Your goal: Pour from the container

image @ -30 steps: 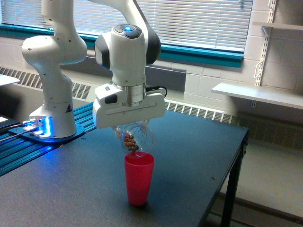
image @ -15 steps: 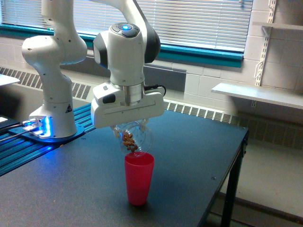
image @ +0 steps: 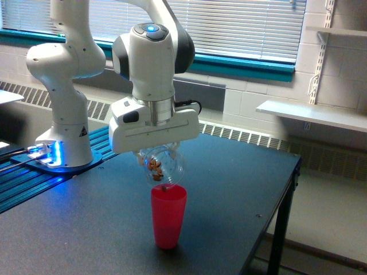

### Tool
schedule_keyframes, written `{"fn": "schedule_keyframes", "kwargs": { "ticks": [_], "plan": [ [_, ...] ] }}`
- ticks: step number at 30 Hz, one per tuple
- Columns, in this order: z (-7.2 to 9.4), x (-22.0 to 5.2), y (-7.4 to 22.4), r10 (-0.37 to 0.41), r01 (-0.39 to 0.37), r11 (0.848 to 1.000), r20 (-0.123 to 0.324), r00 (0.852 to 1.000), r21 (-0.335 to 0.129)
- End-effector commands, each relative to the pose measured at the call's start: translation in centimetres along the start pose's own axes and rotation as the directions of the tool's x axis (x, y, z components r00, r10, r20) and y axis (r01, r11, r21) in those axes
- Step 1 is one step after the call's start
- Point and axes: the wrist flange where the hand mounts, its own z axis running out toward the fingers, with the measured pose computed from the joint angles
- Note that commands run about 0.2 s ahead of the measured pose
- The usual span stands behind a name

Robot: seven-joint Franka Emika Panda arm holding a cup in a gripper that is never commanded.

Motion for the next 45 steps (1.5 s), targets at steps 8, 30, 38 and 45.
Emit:
{"fn": "schedule_keyframes", "kwargs": {
  "ticks": [8,30,38,45],
  "plan": [
    [0.6,0.0,-0.9,-0.014,0.014,1.0,0.024,1.0,-0.015],
    [0.7,0.2,-1.6,-0.016,0.017,1.0,0.04,0.999,-0.016],
    [1.0,0.0,-1.4,-0.014,0.015,1.0,0.049,0.999,-0.015],
    [1.1,-0.2,-1.1,-0.015,0.015,1.0,0.048,0.999,-0.016]
  ]
}}
